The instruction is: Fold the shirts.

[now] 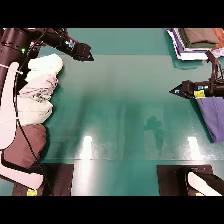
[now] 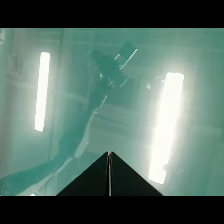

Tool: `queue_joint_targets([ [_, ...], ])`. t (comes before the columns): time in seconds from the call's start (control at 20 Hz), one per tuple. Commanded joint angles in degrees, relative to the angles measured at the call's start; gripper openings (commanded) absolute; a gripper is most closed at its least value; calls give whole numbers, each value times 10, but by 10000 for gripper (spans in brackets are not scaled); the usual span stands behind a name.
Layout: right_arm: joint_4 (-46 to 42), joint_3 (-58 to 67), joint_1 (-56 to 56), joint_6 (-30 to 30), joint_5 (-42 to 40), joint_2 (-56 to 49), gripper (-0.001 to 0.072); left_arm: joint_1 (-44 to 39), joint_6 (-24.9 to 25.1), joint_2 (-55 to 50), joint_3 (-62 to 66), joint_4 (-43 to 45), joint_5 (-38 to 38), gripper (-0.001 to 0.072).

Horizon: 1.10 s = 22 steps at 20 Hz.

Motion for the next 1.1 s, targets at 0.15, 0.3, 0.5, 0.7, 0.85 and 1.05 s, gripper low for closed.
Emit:
queue_joint_targets([
  [0.15, 1, 1, 1, 0, 6, 0, 15, 0, 0, 0, 0, 0, 0, 24],
  [0.3, 1, 1, 1, 0, 10, 0, 15, 0, 0, 0, 0, 0, 0, 24],
  [0.5, 1, 1, 1, 0, 28, 0, 15, 0, 0, 0, 0, 0, 0, 24],
  [0.7, 1, 1, 1, 0, 48, 0, 15, 0, 0, 0, 0, 0, 0, 25],
  [0.85, 1, 1, 1, 0, 49, 0, 15, 0, 3, 0, 0, 7, 28, 26],
  [1.05, 1, 1, 1, 0, 53, 0, 15, 35, -87, -1, 0, 252, 73, 636],
])
